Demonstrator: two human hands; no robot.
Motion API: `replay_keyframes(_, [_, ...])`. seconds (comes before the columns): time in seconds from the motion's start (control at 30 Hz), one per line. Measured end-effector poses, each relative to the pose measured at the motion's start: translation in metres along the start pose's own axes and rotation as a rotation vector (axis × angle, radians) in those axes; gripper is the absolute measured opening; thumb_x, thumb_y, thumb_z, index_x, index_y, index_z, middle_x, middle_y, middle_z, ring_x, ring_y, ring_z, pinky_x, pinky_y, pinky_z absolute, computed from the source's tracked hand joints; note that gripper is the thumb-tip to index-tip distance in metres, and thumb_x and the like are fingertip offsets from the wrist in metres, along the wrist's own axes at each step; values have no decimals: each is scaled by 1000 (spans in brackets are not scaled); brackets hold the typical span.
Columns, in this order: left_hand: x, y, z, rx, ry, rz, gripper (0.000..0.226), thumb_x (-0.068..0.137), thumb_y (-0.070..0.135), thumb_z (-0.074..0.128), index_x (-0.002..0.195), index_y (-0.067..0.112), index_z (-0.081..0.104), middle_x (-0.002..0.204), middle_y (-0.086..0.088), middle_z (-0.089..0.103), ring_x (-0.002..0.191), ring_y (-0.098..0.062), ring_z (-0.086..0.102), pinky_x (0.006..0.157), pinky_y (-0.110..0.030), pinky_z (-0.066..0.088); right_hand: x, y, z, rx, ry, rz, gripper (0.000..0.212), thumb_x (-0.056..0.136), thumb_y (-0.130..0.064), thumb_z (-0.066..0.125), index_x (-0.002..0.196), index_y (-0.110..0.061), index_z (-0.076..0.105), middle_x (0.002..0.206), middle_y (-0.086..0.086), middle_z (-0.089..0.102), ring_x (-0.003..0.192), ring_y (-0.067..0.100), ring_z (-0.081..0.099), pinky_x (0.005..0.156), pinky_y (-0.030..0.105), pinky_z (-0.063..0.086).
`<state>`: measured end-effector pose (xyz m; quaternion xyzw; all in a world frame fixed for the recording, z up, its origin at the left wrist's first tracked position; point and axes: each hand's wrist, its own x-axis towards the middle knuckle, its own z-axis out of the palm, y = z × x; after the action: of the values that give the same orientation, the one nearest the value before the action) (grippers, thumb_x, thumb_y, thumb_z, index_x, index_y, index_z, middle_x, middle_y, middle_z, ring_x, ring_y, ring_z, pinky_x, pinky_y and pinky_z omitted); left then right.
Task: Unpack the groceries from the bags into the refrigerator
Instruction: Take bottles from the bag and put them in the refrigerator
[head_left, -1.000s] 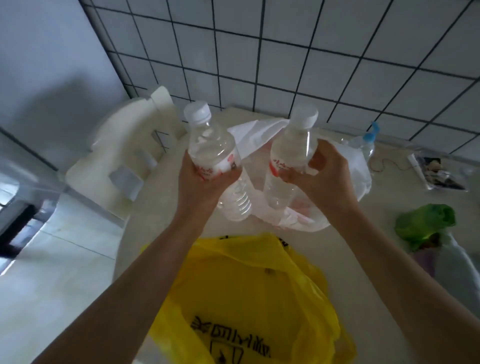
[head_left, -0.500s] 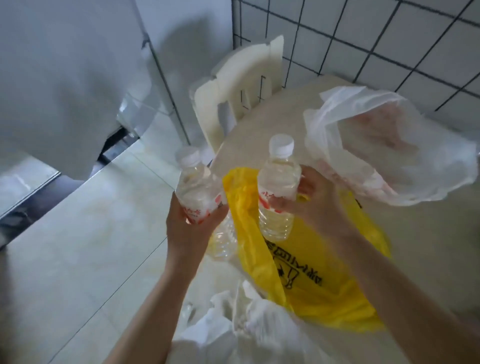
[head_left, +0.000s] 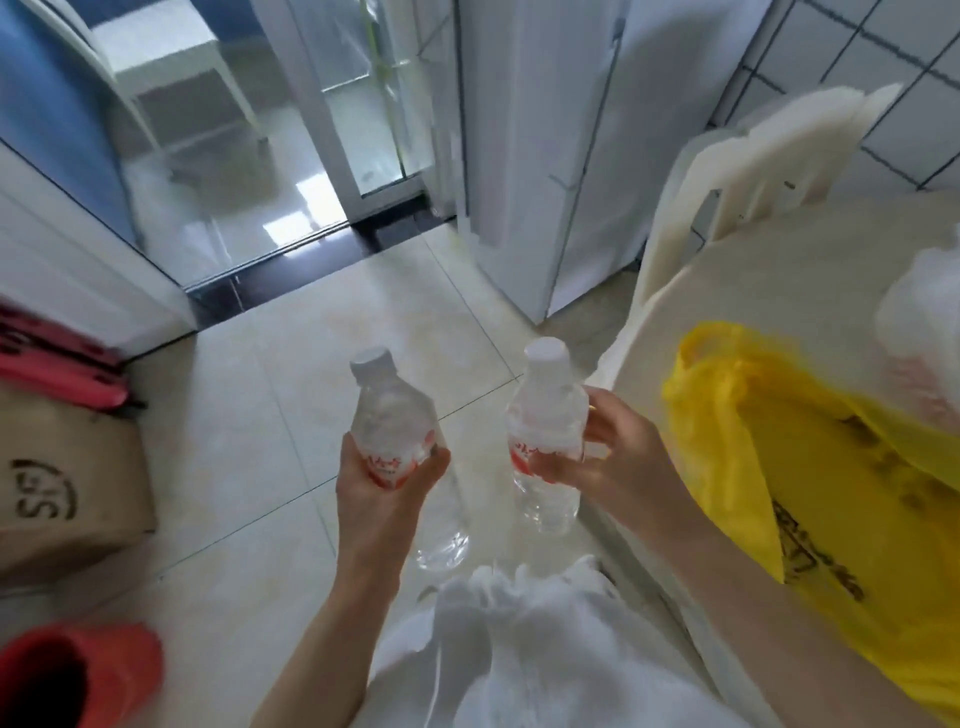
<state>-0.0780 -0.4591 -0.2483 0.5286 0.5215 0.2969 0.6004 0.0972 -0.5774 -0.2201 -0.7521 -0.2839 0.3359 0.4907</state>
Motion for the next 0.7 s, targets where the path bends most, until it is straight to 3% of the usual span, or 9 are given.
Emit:
replay_keyframes(0.13, [20,-7,-67,6,68,-10,53,67,17,88,104,39,57,102,1,67,95,-22,66,85,-47,57,3,-13,68,42,-91,45,60,56,-28,90,109,-29,62,101,-13,71,97,6,65,88,31,54])
replay_keyframes(0.33, [44,-8,-129,-27,184,-60,53,68,11,85,107,30,54,100,2,65,90,-16,66,74,-32,55,17,-35,141,79,-201,88,67,49,-39,92,109,-29,63,103,-9,71,102,9,65,91,35,53])
replay_keyframes(0.47, [67,-4,-147,-34,216,-89,52,69,12,85,104,33,53,97,7,64,81,-2,65,67,-22,50,41,-47,173,51,-229,82,65,51,-37,87,111,-29,62,103,-10,71,100,7,65,88,32,54])
replay_keyframes(0.57, [93,3,-153,-48,229,-101,52,68,12,85,105,30,53,97,6,65,82,-6,66,68,-25,52,69,-58,190,54,-235,88,69,48,-40,86,112,-29,63,102,-10,72,100,5,65,85,27,53])
replay_keyframes(0.7, [143,19,-154,-33,220,-89,52,68,11,85,102,31,52,97,6,65,78,-1,65,67,-22,52,118,-73,207,55,-229,74,71,48,-41,88,112,-30,62,104,-10,71,102,6,64,87,30,53])
